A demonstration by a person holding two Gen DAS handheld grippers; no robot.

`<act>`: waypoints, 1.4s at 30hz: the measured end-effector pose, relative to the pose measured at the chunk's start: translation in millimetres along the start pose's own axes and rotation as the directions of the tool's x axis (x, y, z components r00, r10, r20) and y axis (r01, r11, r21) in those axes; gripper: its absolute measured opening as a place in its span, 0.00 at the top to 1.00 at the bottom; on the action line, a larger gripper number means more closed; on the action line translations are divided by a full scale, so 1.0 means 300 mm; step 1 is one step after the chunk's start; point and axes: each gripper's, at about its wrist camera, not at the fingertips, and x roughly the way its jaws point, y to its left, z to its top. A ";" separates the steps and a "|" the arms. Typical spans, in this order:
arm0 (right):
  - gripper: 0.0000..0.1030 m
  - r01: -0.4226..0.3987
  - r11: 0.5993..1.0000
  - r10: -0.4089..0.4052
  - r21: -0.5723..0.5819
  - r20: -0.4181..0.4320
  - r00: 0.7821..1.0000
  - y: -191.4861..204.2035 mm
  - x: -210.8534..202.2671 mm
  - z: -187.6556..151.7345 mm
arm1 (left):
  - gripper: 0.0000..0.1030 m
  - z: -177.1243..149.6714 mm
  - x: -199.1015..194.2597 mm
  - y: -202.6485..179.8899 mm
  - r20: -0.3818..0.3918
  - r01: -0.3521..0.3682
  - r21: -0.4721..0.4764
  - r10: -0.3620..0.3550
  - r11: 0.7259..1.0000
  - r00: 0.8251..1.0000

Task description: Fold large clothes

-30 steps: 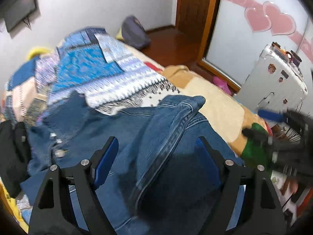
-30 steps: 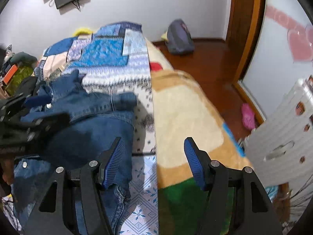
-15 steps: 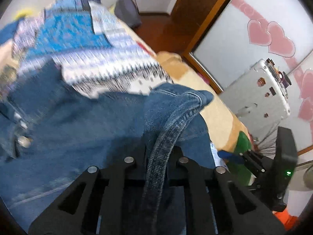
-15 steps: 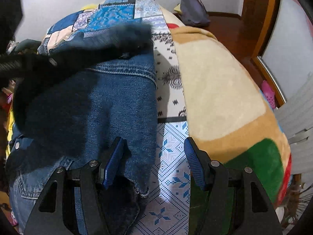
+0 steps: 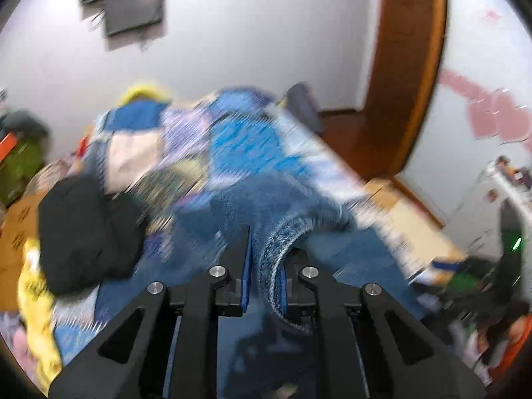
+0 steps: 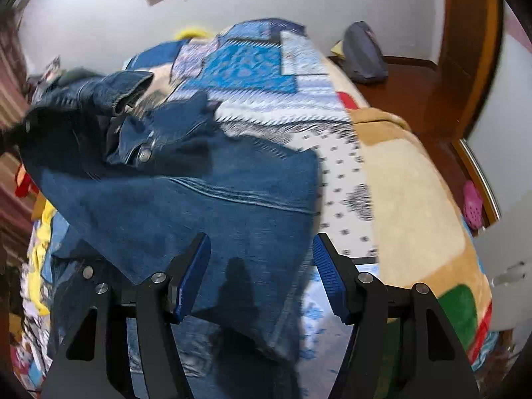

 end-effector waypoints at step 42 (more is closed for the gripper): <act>0.39 0.093 0.995 -0.095 -0.017 -0.134 0.986 0.033 0.106 -0.071 | 0.34 -0.537 0.026 0.455 -0.258 -0.249 -0.288 0.176 0.925 0.950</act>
